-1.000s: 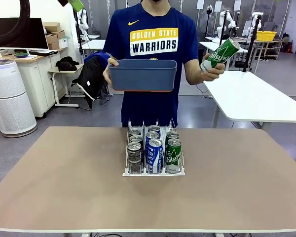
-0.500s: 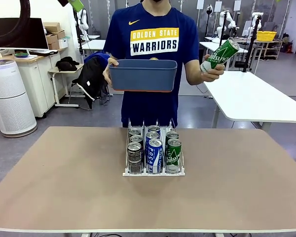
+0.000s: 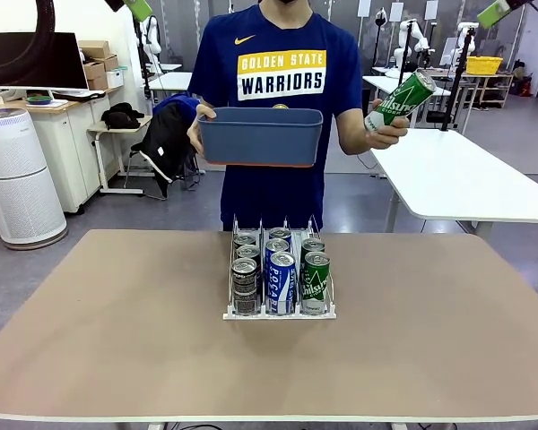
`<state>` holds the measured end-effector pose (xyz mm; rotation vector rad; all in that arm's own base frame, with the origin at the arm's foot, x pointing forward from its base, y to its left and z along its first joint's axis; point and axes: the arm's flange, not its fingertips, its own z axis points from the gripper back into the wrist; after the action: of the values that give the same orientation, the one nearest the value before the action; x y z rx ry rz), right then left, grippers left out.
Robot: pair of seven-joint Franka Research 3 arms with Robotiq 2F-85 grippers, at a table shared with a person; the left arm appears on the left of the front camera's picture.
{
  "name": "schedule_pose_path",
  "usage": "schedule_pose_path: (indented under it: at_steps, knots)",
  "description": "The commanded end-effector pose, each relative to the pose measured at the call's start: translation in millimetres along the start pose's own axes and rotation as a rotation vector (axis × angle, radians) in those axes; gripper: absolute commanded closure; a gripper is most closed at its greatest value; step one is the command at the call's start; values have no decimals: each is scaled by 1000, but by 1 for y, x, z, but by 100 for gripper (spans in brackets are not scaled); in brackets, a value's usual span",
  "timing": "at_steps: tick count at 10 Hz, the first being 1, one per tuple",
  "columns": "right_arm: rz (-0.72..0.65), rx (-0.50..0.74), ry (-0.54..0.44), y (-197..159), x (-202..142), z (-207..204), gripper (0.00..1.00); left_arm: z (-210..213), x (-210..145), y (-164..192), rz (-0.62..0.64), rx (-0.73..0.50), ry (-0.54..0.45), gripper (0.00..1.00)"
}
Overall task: Fill the beverage cans into the dispenser.
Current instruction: Pick up the Sprite handed by the human.
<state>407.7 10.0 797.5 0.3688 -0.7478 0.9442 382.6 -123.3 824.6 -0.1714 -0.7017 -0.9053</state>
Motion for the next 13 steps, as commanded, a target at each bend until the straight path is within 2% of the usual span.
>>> schedule_pose_path:
  at_steps: [1,6,8,13]
  knots:
    - [-50,8,-13,-1,-12,-25,0,2,-2,-1,0,1,0,0]
    - [-131,-15,43,-5,-22,-81,0,2,-2,-1,0,1,0,0]
    - [-144,21,55,-8,-22,-98,0,2,-2,-1,0,1,0,0]
    - [-138,23,51,-7,-13,-122,0,2,-2,-1,0,1,0,0]
